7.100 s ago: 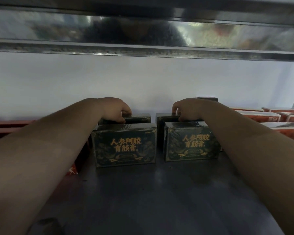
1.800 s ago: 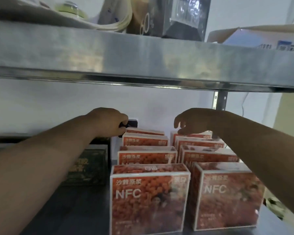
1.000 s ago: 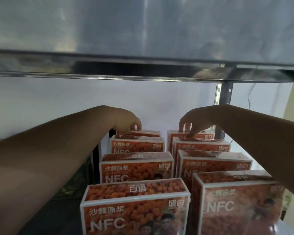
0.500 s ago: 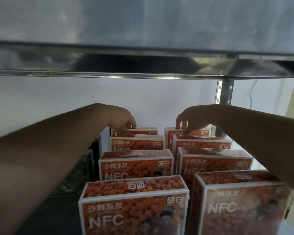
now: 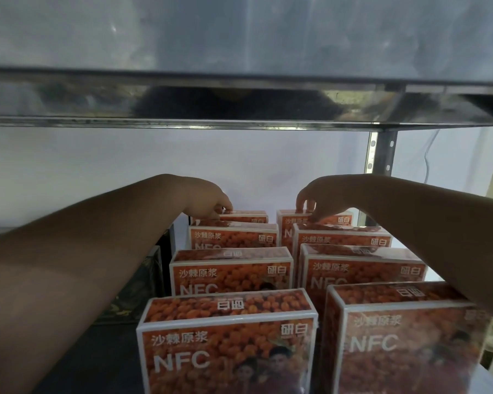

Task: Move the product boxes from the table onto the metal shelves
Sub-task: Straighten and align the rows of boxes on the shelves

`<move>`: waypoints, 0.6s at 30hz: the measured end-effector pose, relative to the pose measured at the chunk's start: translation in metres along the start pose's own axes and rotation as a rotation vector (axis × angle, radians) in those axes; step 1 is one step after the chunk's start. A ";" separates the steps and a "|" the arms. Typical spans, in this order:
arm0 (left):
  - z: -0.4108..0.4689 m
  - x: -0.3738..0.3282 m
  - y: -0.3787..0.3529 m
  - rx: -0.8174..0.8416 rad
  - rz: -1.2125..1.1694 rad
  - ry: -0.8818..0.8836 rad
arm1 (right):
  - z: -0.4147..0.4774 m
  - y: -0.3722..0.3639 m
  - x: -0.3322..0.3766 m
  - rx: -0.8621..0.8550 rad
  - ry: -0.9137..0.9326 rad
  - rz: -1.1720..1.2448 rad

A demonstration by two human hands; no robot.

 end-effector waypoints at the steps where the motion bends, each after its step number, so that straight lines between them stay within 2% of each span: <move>1: 0.000 -0.001 0.000 0.001 -0.002 0.003 | 0.000 -0.002 0.001 0.006 0.001 0.009; 8: -0.005 0.000 0.000 0.000 -0.057 0.049 | -0.003 0.001 -0.002 -0.030 -0.008 0.054; 14: -0.013 -0.009 0.014 -0.263 -0.163 0.002 | -0.026 0.022 0.003 -0.109 0.008 0.126; 18: -0.018 -0.034 0.028 -0.270 -0.150 -0.042 | -0.039 0.031 0.008 -0.038 0.002 0.183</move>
Point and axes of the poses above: each hand's wrist, its own z-axis towards the middle knuckle, its own y-axis out of the back of the hand, x = y × z, the point moved 1 cm from there along z, towards the middle knuckle, and after that the axes turned 1 degree about -x, right-handed, at the moved point
